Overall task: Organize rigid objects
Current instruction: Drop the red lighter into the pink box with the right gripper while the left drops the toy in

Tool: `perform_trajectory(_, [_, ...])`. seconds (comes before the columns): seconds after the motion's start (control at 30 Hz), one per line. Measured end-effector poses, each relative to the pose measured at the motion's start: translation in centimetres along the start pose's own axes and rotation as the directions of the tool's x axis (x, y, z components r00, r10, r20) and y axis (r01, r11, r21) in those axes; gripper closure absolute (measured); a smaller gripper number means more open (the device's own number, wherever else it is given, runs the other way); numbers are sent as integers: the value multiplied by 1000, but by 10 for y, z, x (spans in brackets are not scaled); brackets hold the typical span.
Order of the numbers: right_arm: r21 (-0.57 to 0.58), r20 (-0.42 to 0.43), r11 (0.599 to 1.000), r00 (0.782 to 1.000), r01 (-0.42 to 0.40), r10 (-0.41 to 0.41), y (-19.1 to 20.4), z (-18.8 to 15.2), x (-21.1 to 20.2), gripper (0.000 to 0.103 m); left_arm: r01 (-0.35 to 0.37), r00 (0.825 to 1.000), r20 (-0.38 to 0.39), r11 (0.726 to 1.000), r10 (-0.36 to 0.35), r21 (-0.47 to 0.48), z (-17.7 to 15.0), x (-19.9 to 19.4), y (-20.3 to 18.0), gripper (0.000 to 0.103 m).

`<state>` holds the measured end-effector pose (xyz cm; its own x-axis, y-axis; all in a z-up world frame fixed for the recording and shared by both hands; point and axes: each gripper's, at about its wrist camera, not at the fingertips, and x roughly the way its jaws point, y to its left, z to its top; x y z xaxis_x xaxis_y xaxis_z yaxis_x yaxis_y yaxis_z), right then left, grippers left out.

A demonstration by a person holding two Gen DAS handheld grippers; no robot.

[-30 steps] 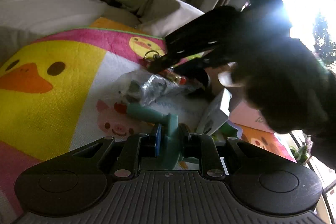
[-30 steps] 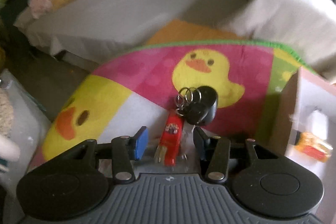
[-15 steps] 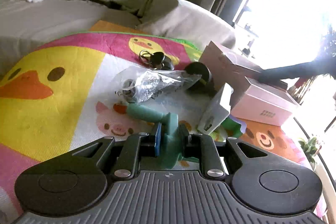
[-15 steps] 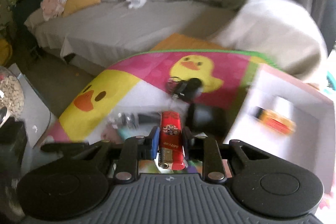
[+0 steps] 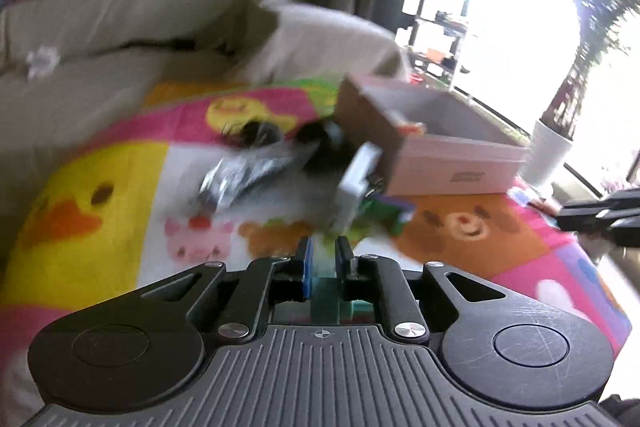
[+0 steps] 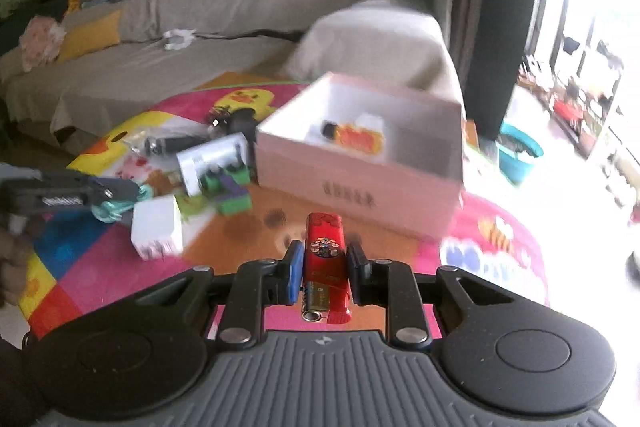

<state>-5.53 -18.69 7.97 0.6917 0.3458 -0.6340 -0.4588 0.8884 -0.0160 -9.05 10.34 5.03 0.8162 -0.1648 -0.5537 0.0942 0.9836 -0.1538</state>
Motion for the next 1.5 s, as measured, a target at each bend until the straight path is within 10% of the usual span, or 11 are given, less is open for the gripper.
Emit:
perform_trajectory(0.6, [217, 78, 976, 997, -15, -2, -48, -68, -17, 80, 111, 985, 108, 971, -136, 213, 120, 6, -98, 89])
perform_trajectory(0.83, [228, 78, 973, 997, -39, 22, -45, -69, -14, 80, 202, 958, 211, 979, -194, -17, 180, 62, -95, 87])
perform_trajectory(1.2, [225, 67, 974, 998, -12, -3, -54, -61, -10, 80, 72, 981, 177, 996, -82, 60, 89, 47, -74, 86])
perform_trajectory(1.5, [106, 232, 992, 968, 67, -90, -62, 60, 12, 80, 32, 998, 54, 999, -34, 43, 14, 20, -29, 86])
